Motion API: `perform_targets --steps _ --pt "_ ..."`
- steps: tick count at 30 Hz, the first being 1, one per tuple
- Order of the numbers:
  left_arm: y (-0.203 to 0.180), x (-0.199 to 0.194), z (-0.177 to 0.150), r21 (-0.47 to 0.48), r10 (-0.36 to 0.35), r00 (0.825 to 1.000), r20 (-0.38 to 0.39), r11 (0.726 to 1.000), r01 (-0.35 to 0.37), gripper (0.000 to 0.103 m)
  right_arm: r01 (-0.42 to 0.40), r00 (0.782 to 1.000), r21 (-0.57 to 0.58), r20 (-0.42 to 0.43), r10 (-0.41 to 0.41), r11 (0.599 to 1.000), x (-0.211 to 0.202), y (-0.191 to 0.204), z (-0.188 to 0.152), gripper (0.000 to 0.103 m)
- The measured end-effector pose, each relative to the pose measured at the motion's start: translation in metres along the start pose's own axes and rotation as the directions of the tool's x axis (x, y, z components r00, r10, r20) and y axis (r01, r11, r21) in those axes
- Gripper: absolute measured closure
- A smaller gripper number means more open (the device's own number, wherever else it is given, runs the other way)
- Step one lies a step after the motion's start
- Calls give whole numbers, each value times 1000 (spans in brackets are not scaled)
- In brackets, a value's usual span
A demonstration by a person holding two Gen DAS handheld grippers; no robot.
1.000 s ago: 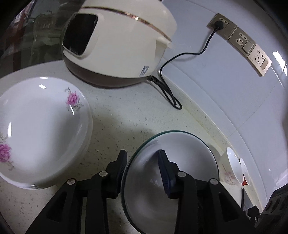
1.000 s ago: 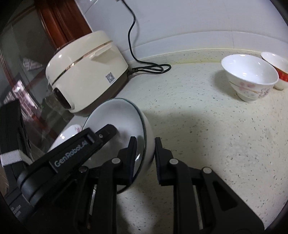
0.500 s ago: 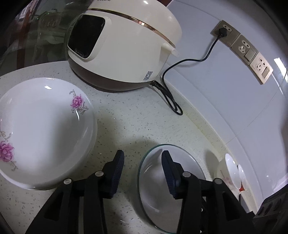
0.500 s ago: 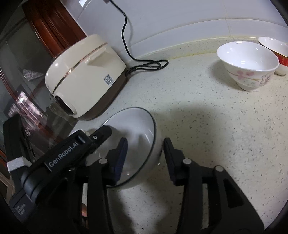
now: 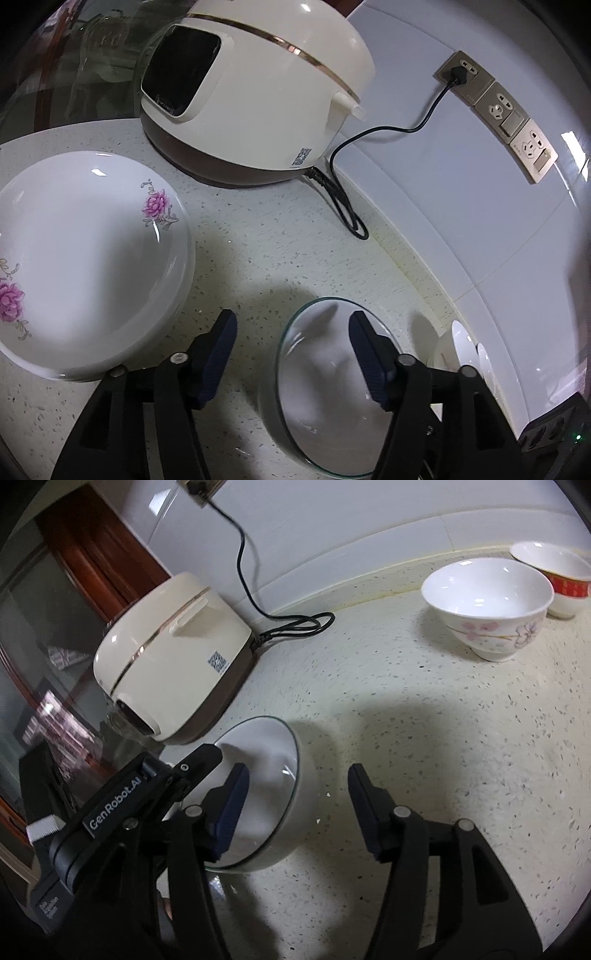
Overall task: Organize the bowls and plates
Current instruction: 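Lower the bowl onto the counter beside the plate stack and open both tools, then move both tools toward the white floral bowl and red-banded bowl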
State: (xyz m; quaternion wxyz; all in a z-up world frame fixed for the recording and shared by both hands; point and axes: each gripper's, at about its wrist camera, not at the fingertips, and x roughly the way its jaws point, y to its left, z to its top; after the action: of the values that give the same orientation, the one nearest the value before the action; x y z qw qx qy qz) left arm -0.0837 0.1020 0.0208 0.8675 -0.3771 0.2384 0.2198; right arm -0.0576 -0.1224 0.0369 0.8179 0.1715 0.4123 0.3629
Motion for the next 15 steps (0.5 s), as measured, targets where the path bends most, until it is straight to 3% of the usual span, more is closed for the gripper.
perform_targets --steps 6,8,10,12,15 --pt "-27 -24 -5 121 -45 991 128 992 29 32 13 999 152 -40 -7 988 -30 -25 12 42" --pt "-36 -33 -8 161 -64 983 172 986 36 20 32 999 173 -24 -29 984 -47 -31 23 42" --pt "-45 -39 -12 205 -80 977 197 978 38 17 101 994 144 15 -105 984 -68 -36 40 40" --pt "-59 -41 -19 279 -112 975 192 959 55 17 195 977 125 63 -204 973 -84 -44 56 29" --pt "-81 -36 -30 394 -143 978 153 916 72 17 235 959 219 105 -263 947 -91 -77 72 29"
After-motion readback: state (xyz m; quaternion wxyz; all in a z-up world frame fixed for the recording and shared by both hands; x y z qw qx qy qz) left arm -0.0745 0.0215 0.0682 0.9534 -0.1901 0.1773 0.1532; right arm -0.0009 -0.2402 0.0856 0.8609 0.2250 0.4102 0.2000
